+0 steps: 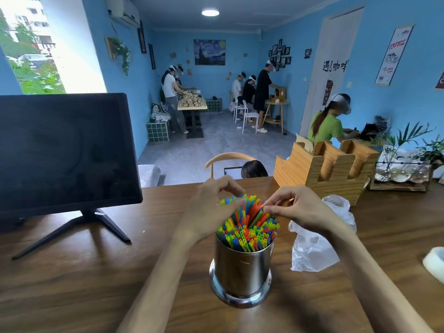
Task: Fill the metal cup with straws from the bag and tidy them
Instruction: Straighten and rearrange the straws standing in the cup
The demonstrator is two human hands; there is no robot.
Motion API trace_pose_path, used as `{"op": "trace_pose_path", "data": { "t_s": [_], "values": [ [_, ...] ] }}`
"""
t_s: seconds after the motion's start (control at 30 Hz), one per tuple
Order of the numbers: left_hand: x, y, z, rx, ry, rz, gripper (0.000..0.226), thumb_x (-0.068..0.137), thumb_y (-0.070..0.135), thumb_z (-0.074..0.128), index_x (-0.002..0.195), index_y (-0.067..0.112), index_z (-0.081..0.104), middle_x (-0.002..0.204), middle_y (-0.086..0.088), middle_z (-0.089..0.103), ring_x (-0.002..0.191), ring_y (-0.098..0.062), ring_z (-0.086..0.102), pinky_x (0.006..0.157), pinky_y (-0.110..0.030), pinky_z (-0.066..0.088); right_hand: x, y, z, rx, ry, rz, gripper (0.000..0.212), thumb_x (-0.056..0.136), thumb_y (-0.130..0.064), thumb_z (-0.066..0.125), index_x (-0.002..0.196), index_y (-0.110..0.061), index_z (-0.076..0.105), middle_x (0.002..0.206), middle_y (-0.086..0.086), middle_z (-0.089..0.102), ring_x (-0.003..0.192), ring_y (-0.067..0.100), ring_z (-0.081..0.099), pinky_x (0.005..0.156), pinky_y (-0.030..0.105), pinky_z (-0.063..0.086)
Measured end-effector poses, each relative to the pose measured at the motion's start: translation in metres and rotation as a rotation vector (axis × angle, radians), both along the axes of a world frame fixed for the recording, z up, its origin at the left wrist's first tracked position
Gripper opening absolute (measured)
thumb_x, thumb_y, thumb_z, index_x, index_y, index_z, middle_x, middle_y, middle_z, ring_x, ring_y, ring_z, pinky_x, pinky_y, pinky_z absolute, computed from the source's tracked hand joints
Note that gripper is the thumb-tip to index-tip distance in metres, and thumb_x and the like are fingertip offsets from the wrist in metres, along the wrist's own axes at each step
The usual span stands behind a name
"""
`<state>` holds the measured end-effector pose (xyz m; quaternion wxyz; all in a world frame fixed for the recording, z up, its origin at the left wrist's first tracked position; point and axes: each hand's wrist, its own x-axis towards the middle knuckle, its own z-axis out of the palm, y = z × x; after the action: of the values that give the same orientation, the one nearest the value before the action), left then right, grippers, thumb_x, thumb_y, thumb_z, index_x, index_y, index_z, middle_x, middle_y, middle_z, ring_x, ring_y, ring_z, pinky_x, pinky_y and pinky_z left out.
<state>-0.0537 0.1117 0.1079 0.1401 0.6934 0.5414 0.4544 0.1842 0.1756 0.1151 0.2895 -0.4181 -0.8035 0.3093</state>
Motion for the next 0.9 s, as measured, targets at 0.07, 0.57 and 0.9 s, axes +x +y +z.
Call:
{"op": "trace_pose_path", "data": {
  "t_s": [0.07,0.57,0.9],
  "values": [
    [-0.001,0.001,-0.003,-0.052,0.085,-0.008,0.01,0.087,0.045,0.076,0.09,0.044,0.066,0.1,0.032,0.064,0.104,0.006,0.056,0.088,-0.028,0.049,-0.002,0.0,0.0,0.042,-0.017,-0.012,0.004,0.082,-0.03,0.083,0.082,-0.029,0.08,0.088,-0.008,0.073,0.081,0.006,0.063,0.068,0.018,0.048],
    [0.012,0.012,0.009,-0.122,0.063,-0.102,0.018,0.093,0.053,0.066,0.108,0.048,0.075,0.111,0.024,0.065,0.119,-0.002,0.052,0.1,-0.033,0.04,-0.044,-0.019,0.086,0.397,0.51,0.091,0.009,0.102,-0.02,0.059,0.096,-0.013,0.058,0.086,-0.004,0.078,0.069,0.011,0.068,0.062,0.019,0.051],
    [-0.013,-0.008,0.03,0.142,-0.854,-0.092,0.017,0.067,0.044,0.08,0.079,0.033,0.084,0.08,0.005,0.078,0.078,-0.002,0.069,0.073,-0.014,0.053,-0.039,-0.009,0.09,0.381,0.884,-0.076,0.014,0.106,-0.018,0.053,0.094,-0.019,0.059,0.079,-0.006,0.077,0.067,0.014,0.068,0.057,0.022,0.046]
  ]
}}
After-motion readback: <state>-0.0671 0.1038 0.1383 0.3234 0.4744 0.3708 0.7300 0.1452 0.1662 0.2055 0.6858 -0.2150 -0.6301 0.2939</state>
